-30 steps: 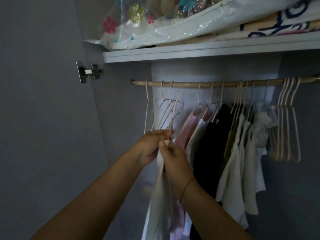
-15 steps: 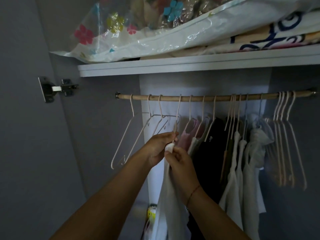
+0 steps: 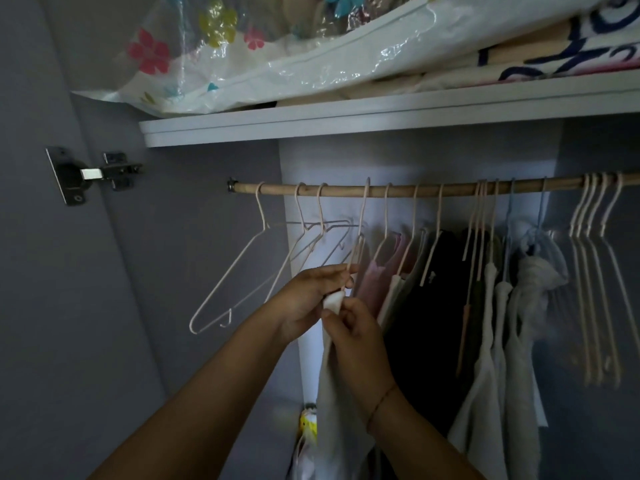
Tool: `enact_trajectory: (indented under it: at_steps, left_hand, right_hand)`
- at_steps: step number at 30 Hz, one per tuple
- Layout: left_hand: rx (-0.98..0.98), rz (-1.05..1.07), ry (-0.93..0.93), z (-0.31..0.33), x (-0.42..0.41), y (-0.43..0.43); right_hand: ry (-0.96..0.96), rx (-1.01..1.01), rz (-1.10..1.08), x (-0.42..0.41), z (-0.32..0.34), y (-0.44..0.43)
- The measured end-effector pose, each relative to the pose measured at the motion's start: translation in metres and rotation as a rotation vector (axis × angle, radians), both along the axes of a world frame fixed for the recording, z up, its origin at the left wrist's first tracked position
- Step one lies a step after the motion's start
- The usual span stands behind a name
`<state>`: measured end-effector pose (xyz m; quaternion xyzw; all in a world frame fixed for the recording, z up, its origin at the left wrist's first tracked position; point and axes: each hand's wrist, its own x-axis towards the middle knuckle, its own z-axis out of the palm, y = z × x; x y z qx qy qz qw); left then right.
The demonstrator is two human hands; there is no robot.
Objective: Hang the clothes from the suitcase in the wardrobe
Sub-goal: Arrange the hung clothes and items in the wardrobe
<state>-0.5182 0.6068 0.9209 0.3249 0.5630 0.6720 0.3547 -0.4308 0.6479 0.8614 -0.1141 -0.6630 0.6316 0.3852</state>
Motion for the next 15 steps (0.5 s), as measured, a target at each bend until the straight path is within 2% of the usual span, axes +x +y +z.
enact_trajectory:
  at_steps: [3,10,15]
  left_hand:
    - [0.051,-0.033,-0.025,-0.003,-0.003,-0.012]
    - [0.025,0.035,0.059,0.016,-0.021,-0.012]
    - [0.036,0.037,0.031,0.029,-0.031,0.004]
  right_hand:
    - [0.022,0.043,0.003,-0.003,-0.005,-0.013]
    - [0.083,-0.022,0.0,-0.026,0.016,-0.022]
    - [0.082,-0.099,-0.049,-0.046,0.031,-0.015]
